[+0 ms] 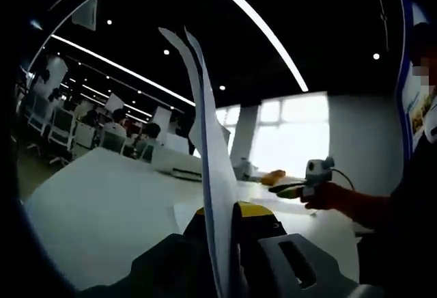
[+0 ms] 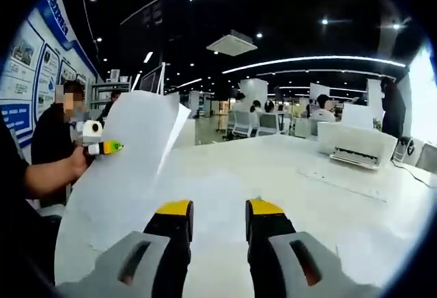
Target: Organize the stack of printing papers by aligning and flattening the scattered papers on the table
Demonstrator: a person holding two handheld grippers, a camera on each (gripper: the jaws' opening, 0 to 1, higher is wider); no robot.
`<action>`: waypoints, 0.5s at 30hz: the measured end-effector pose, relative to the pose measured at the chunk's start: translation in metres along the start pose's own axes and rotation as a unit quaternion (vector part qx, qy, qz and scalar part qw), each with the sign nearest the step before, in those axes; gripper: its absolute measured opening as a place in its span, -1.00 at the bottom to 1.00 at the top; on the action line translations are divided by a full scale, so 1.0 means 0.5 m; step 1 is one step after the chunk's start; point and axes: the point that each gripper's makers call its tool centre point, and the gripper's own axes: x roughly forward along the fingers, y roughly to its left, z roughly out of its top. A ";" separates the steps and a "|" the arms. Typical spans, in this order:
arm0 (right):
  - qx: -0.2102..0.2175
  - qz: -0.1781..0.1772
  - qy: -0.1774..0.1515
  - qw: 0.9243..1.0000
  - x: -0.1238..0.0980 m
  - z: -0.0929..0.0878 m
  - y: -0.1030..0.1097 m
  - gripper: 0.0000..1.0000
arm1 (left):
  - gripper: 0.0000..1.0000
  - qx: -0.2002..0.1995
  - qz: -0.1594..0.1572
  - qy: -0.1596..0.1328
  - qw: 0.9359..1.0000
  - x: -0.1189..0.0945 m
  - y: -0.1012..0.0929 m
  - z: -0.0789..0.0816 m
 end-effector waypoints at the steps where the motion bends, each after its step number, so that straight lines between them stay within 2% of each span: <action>1: -0.003 -0.002 0.003 1.000 0.002 -0.002 -0.002 -0.38 | -0.87 0.000 0.000 0.000 1.000 0.000 0.000 0.000; 5: 0.000 -0.007 0.017 1.000 0.018 -0.014 -0.014 -0.24 | -0.87 -0.004 0.000 -0.002 1.000 -0.002 0.002 0.002; 11: 0.012 -0.017 0.020 1.000 0.046 -0.030 -0.036 0.00 | -0.87 -0.003 0.000 -0.002 1.000 -0.003 0.002 0.002; 15: 0.016 -0.008 0.019 1.000 0.064 -0.044 -0.041 0.14 | -0.87 -0.005 0.000 -0.003 1.000 -0.003 0.003 0.003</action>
